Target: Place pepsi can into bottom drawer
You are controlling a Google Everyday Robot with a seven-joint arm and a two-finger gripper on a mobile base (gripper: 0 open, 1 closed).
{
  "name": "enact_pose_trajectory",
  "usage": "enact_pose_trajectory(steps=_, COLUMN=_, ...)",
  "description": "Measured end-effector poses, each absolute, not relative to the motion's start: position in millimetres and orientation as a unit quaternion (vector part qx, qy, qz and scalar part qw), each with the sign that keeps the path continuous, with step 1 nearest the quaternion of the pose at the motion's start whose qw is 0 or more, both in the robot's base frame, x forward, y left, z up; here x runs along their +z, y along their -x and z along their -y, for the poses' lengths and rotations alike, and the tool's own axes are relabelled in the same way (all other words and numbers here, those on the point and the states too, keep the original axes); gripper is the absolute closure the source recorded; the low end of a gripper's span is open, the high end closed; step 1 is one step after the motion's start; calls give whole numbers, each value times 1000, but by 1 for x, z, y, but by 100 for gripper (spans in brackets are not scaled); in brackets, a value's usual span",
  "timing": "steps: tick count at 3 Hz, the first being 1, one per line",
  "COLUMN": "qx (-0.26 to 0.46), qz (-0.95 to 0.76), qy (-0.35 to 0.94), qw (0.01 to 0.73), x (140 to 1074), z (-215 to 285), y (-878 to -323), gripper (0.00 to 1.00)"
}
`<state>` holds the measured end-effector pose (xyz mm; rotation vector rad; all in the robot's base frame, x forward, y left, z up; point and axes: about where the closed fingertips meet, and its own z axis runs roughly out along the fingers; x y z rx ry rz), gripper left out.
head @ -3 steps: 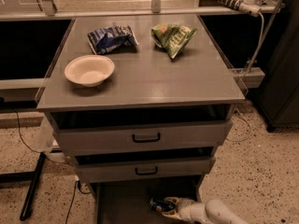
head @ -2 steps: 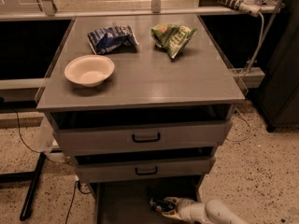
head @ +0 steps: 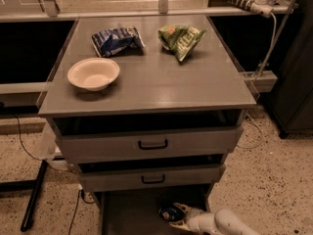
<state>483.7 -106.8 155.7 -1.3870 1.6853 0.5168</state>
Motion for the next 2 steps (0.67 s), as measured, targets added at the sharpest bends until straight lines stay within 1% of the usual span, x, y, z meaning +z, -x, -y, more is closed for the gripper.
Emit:
enact_pose_trajectory(steps=1, qx=208, qz=-677, qy=557, qw=434, x=156, z=107, y=-484, gripper=0)
enact_pose_trajectory(steps=2, qx=208, qz=-677, qy=557, qw=434, x=156, z=107, y=-484, gripper=0)
